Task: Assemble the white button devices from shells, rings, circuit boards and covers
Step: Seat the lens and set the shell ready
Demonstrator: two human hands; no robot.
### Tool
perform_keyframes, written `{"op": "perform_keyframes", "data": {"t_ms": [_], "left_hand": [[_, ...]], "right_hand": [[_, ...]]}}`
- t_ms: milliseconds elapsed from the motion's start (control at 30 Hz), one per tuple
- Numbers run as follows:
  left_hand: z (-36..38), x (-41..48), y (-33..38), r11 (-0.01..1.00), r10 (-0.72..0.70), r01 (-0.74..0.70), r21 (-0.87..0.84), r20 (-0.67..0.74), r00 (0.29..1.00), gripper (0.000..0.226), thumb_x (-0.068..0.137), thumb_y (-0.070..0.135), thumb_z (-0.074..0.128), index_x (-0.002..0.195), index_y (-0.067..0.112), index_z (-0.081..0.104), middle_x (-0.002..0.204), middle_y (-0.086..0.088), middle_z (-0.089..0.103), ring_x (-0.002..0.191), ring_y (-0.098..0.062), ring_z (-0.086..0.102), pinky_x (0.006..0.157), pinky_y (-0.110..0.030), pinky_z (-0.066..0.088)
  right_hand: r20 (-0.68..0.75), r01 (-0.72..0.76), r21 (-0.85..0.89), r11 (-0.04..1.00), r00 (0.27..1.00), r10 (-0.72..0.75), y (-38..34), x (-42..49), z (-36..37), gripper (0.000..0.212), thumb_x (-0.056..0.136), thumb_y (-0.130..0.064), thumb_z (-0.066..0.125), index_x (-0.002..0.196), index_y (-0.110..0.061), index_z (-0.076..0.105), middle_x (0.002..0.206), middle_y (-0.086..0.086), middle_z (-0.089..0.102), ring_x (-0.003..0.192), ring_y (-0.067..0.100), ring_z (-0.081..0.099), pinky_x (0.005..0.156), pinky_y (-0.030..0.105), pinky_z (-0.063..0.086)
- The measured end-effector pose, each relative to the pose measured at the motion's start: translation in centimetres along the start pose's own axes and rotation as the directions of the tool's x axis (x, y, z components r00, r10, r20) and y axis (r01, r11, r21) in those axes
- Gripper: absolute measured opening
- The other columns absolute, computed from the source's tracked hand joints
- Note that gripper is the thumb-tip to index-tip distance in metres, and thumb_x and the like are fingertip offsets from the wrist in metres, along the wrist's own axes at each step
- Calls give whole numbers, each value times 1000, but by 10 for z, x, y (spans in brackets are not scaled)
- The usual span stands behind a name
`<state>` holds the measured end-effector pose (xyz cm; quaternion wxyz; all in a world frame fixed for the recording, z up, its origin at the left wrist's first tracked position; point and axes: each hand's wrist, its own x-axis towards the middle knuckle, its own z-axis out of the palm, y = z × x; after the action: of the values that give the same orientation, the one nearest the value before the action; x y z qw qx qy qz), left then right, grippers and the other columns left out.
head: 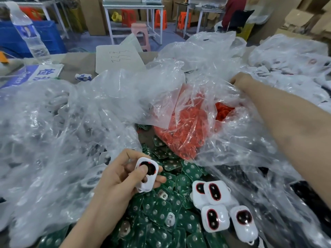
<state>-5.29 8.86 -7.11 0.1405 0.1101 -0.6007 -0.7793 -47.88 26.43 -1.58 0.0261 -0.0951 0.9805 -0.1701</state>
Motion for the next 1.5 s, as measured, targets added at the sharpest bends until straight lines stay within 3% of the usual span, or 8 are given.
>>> {"op": "perform_keyframes", "data": {"t_ms": [233,333,533,700,833,1167,1300,1500], "left_hand": [[0,1,1,1000,-17,16,-27,-10,1000,11,85,10,59,84,17,68,93,-21,72,86,-37,73,69,-28,59],[1,3,-2,996,-40,37,-87,-30,999,32,94,-8,50,84,17,68,94,-21,73,88,-38,73,68,-30,59],[3,1,4,986,-22,15,-168,-41,999,39,93,-14,43,93,11,73,99,-18,73,94,-33,72,76,-32,59],[-1,3,9,957,-67,29,-290,-123,990,26,95,-12,43,101,3,63,98,-21,73,91,-34,73,70,-33,60],[-1,3,11,953,-86,31,-303,-172,981,20,97,-9,42,103,4,56,96,-19,74,88,-32,73,66,-33,60],[-5,0,16,977,-57,19,-214,-175,983,19,96,-4,45,95,13,53,77,-1,74,61,-8,65,57,-23,54],[-5,0,17,981,-19,-14,-195,-168,986,13,98,-1,45,101,10,52,101,-9,75,79,-19,68,69,-29,58],[-4,0,15,988,-9,-16,-151,-166,986,28,99,-4,40,105,8,65,103,-7,75,91,-15,71,74,-25,58]], "right_hand": [[-185,-146,315,938,960,211,15,-2,-9,49,83,-18,68,129,-5,55,134,15,55,95,18,46,77,29,35],[-243,-145,358,922,939,242,10,-12,-19,44,84,-19,63,127,-8,59,132,13,57,115,29,55,87,32,43],[-373,181,588,788,925,66,-41,-74,-31,16,85,2,65,95,-7,72,100,10,70,85,16,61,76,22,56],[-364,415,835,363,909,-203,-90,-199,-41,11,79,-2,74,83,-11,70,69,-3,72,68,14,68,71,25,57],[-106,154,983,100,920,-378,-109,-311,5,11,68,-10,75,78,-16,76,78,6,73,71,19,72,69,22,57],[95,-87,995,39,926,-366,-122,-354,73,9,68,-11,74,75,-16,74,84,12,73,74,20,70,72,24,56],[90,-88,996,24,919,-383,-121,-352,78,11,66,-13,74,76,-17,76,82,7,73,74,17,70,70,22,56],[35,-12,997,72,943,-332,-114,-351,81,17,74,-2,72,78,-18,77,86,5,75,76,19,72,71,22,56]]}}
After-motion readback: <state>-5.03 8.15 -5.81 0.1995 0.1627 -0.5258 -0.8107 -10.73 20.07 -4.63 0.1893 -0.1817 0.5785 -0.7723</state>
